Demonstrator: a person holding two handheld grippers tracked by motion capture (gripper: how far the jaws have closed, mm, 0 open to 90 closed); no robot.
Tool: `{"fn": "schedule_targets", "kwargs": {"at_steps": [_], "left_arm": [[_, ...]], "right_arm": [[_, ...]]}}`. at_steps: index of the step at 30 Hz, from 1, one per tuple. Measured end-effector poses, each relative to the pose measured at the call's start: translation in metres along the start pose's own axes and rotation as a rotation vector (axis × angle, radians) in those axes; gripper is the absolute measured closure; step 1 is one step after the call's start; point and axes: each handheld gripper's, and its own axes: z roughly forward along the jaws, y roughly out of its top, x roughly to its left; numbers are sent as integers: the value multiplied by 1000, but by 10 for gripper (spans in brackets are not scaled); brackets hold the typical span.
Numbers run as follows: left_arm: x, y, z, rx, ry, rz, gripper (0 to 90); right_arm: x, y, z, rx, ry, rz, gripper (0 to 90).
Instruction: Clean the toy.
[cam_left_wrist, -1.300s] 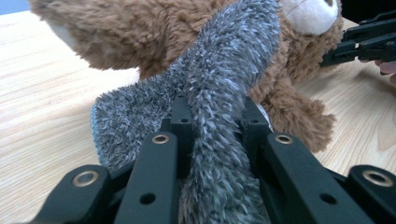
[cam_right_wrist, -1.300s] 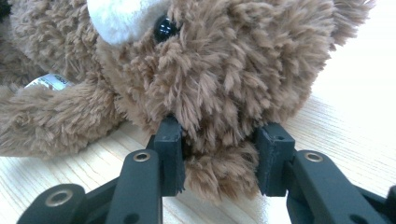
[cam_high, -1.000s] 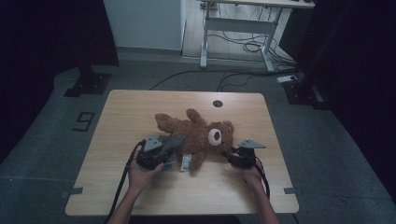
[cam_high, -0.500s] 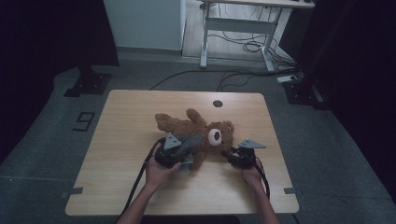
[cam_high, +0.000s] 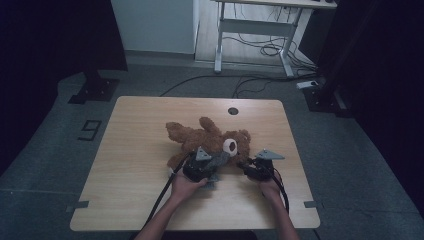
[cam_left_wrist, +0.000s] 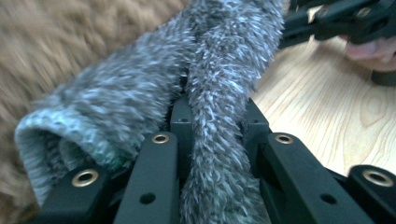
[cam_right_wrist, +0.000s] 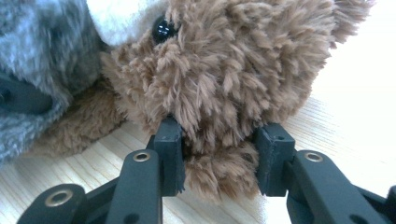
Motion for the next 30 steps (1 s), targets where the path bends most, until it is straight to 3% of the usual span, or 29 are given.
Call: {"fn": "schedule_targets", "kwargs": {"at_steps": [15,17,21,30], "left_arm": [[2,-9,-2,-3,5,-8,739],[4,-11,-5,-9,9,-9,739],[14,-17,-17,-21,-23,-47,739],[28,-38,-41,-11,4,-59,738]], "right_arm": [[-1,-1,0,5,3,-3,595],[-1,-1,0,5,5,-3,595],[-2,-2,-1,6,11,0,596],[-4,-2,-1,6,21,7,597]]}}
